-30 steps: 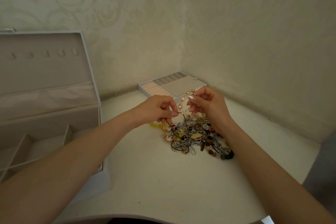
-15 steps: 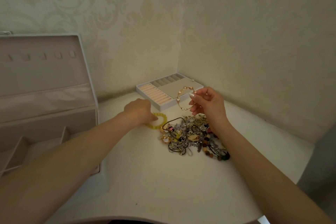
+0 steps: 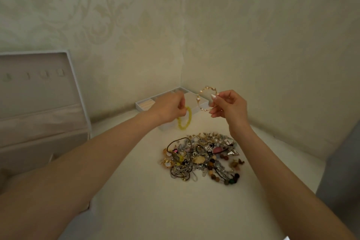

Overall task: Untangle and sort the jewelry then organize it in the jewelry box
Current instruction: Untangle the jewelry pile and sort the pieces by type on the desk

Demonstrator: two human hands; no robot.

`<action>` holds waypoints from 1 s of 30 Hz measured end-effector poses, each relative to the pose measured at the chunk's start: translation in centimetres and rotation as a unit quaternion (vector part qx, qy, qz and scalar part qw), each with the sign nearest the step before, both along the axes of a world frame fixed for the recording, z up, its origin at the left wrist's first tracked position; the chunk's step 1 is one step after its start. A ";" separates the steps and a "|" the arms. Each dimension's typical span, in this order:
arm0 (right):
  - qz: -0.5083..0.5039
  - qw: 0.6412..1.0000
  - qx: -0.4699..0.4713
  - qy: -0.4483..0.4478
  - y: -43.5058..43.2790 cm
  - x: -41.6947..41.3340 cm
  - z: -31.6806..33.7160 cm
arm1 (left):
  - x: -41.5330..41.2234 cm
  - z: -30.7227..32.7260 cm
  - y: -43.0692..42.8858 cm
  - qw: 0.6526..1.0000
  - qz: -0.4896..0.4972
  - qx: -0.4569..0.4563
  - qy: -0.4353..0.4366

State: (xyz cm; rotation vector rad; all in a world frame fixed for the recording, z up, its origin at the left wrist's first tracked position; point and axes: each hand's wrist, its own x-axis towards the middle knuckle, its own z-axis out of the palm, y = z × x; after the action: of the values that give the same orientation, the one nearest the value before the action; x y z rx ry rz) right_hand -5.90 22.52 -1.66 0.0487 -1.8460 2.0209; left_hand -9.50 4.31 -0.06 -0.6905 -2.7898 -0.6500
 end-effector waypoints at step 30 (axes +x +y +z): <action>-0.024 0.974 0.041 -0.219 6.3 -3.3 -4.0 | -6.2 -6.2 7.5 0.991 -0.078 -0.096 -0.052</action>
State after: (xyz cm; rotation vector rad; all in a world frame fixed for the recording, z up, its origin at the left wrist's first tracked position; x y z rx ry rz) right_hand -9.16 28.83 -5.66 -0.4496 -2.1634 2.0400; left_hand -15.69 11.76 -6.30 -0.9451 -2.9445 -0.4587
